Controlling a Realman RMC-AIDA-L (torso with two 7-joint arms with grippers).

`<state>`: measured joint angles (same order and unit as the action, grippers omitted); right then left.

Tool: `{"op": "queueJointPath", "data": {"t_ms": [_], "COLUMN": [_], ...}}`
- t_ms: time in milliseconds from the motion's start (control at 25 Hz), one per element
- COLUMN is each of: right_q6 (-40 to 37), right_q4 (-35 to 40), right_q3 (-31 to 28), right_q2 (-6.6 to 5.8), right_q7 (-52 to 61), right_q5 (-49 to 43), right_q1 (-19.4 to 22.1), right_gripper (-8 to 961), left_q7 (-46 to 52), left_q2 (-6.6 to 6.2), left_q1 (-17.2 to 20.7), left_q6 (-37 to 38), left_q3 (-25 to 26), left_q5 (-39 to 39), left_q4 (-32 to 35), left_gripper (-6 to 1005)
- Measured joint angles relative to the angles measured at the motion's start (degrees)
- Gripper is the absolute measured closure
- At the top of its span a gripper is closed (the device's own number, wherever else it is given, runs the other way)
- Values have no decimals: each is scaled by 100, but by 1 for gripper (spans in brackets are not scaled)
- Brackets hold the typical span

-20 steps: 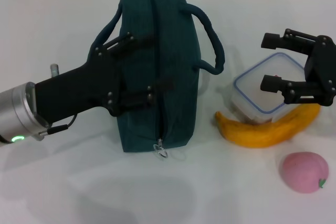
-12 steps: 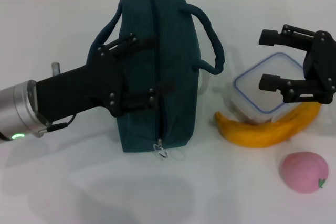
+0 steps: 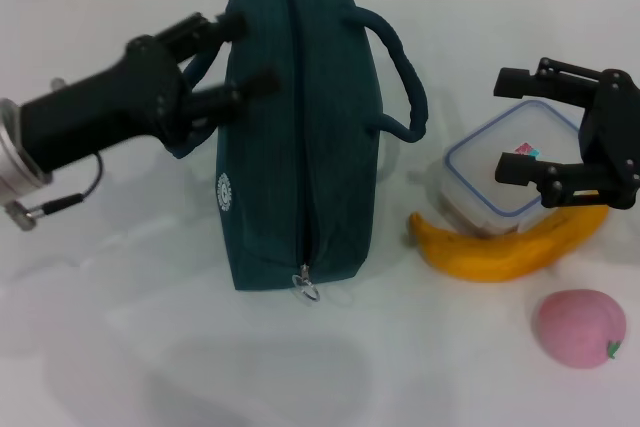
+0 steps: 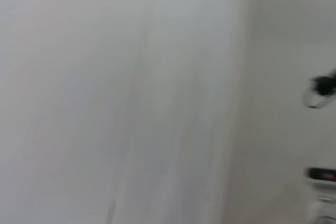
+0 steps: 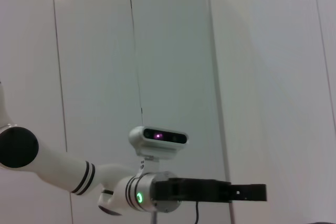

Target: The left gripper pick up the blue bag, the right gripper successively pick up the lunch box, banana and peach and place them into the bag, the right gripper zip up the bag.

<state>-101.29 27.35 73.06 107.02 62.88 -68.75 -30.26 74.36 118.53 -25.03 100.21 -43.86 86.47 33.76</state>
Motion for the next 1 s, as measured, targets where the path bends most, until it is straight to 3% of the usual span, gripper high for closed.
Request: {"op": "queueJointPath", "data": {"t_ms": [240, 440, 760, 1000], "right_q6": [-31, -39, -40, -30], "right_q4": [0, -2, -37, -55], "right_q3": [-9, -12, -12, -12], "right_q2": [33, 72, 126, 181], "right_q7": [-14, -24, -24, -30], "right_q5": [37, 37, 39, 38], "right_q1": [81, 92, 112, 164], "right_gripper": [83, 83, 83, 83], "left_q7": [1011, 1567, 1653, 1639], "left_q2": [79, 83, 112, 124], "left_q1": [168, 102, 94, -91], "left_q6": [-919, -1074, -1242, -1825], "left_q3": [-10, -34, -104, -254], "left_q5": [38, 272, 374, 343], "left_q4": [288, 298, 258, -6], "left_gripper": [131, 148, 176, 197]}}
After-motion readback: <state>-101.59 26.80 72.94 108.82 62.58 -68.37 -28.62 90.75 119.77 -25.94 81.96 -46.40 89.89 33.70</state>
